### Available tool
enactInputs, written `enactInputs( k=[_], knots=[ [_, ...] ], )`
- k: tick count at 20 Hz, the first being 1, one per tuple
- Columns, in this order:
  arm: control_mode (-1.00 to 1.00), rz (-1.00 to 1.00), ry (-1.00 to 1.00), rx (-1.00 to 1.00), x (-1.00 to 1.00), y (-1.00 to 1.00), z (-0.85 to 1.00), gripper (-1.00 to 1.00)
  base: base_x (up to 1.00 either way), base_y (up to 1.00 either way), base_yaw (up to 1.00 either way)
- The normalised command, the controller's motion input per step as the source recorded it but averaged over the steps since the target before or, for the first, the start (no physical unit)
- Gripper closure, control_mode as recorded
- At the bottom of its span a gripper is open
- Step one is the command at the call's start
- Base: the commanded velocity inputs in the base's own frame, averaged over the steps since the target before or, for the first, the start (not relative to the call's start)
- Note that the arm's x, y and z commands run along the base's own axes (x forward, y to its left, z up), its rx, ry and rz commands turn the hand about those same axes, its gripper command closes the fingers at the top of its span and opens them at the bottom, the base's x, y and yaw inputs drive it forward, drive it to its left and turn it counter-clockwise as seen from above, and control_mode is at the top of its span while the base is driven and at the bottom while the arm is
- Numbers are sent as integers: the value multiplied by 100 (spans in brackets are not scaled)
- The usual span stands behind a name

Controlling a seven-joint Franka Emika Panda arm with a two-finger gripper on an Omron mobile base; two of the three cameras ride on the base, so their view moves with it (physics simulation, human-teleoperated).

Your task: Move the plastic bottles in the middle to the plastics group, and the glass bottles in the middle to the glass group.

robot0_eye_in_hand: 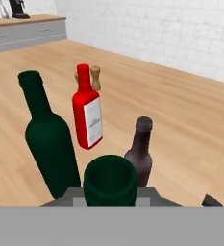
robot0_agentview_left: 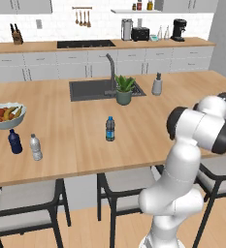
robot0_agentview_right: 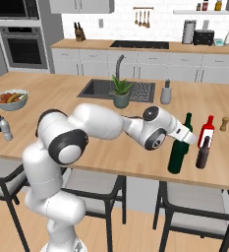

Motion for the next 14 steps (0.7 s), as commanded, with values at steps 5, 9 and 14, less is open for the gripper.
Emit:
enactInputs(
  k=[5,9,14],
  knots=[
    [-100,0,2,0,11,-43,0,100,0,0,0],
    [-100,0,3,0,14,-51,0,100,0,0,0],
    [-100,-1,0,0,21,-31,-8,100,0,0,0]
  ],
)
